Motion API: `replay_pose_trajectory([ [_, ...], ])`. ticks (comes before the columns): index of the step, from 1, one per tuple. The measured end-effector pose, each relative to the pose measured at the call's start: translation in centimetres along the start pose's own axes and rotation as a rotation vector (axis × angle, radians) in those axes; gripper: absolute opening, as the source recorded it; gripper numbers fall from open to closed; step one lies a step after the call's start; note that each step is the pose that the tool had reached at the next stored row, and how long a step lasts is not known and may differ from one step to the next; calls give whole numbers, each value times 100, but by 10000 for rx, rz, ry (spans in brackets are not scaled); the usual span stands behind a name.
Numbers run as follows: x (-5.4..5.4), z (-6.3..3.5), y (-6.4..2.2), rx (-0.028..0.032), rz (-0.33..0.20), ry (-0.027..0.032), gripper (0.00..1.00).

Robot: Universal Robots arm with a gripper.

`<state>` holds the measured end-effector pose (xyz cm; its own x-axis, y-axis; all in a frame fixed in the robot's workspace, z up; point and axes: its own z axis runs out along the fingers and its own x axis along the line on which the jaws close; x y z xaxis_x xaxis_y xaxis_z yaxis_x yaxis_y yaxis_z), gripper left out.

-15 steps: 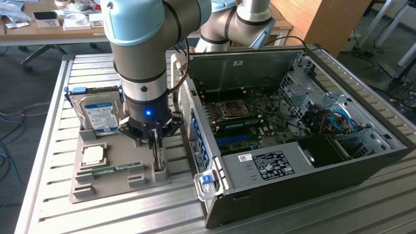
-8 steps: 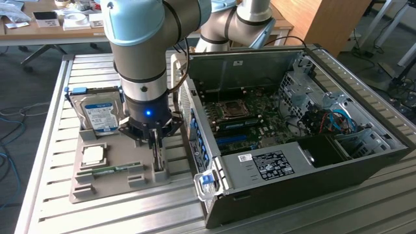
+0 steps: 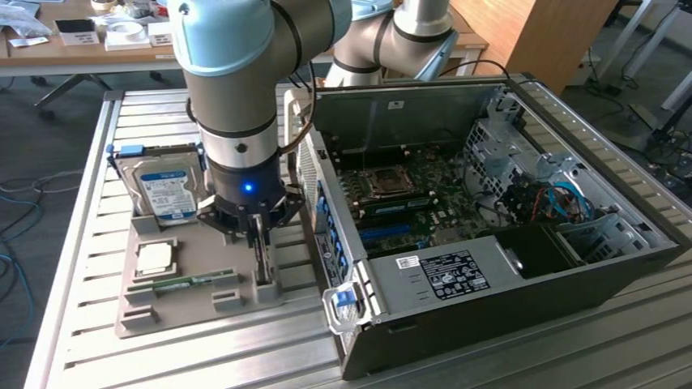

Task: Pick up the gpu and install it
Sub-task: 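Pick up the gpu and move the gpu toward the slot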

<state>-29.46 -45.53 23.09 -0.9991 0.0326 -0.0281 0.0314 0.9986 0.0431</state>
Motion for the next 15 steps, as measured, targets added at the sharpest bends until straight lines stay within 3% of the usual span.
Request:
replay_pose_trajectory([
  [7, -2, -63, 3, 0, 0, 0, 27],
  [15, -8, -296, 13, -4, 0, 0, 27],
])
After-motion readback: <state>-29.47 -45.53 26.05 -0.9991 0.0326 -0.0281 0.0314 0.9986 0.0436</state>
